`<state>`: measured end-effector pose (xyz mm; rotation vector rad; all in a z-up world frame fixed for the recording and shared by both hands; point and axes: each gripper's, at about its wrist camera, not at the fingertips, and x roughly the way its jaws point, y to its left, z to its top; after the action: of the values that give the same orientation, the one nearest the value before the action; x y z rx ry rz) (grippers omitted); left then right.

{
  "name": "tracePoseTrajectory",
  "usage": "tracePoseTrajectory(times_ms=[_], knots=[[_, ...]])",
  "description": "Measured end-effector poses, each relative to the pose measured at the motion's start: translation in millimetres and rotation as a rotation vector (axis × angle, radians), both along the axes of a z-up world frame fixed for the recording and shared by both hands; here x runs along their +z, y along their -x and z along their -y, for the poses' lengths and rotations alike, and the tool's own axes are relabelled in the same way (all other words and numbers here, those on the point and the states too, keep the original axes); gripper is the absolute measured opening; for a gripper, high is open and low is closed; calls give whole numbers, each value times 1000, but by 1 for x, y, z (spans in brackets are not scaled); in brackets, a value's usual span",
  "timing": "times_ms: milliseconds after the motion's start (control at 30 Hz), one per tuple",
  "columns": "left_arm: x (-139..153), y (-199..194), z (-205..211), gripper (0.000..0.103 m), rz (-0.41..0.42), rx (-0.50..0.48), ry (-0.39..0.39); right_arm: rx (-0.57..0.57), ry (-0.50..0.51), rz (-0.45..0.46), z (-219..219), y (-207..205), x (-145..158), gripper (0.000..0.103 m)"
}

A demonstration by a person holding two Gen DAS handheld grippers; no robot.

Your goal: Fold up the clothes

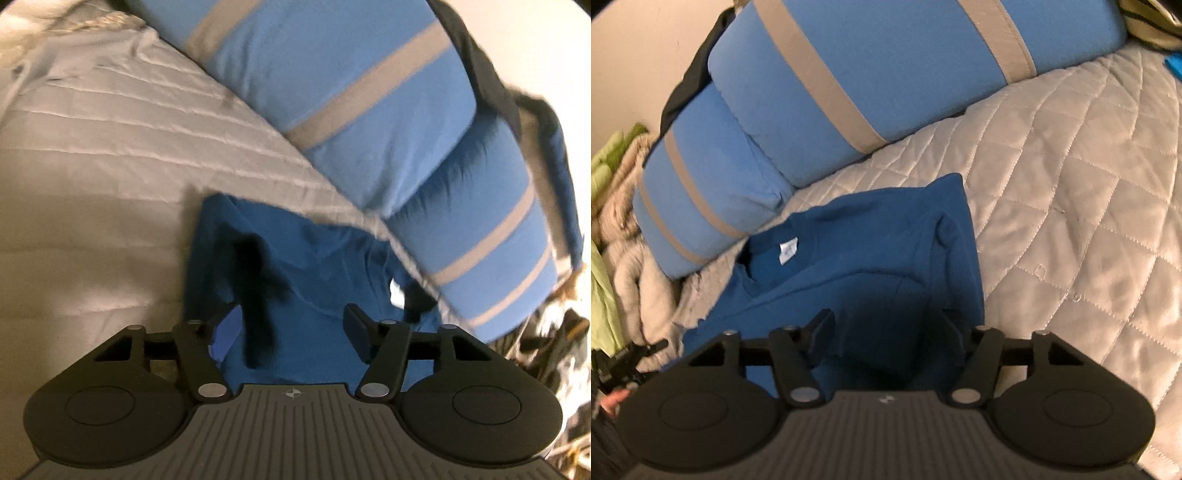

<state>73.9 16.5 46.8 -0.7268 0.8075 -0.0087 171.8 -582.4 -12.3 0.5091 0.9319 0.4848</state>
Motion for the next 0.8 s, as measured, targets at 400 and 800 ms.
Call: tracePoseTrajectory(times_ms=[400, 800], knots=[[9, -18, -8, 5, 20, 33, 50, -30, -69, 60, 0, -8, 31, 13], [2, -67, -27, 5, 55, 188, 174, -178, -211, -7, -11, -66, 24, 12]])
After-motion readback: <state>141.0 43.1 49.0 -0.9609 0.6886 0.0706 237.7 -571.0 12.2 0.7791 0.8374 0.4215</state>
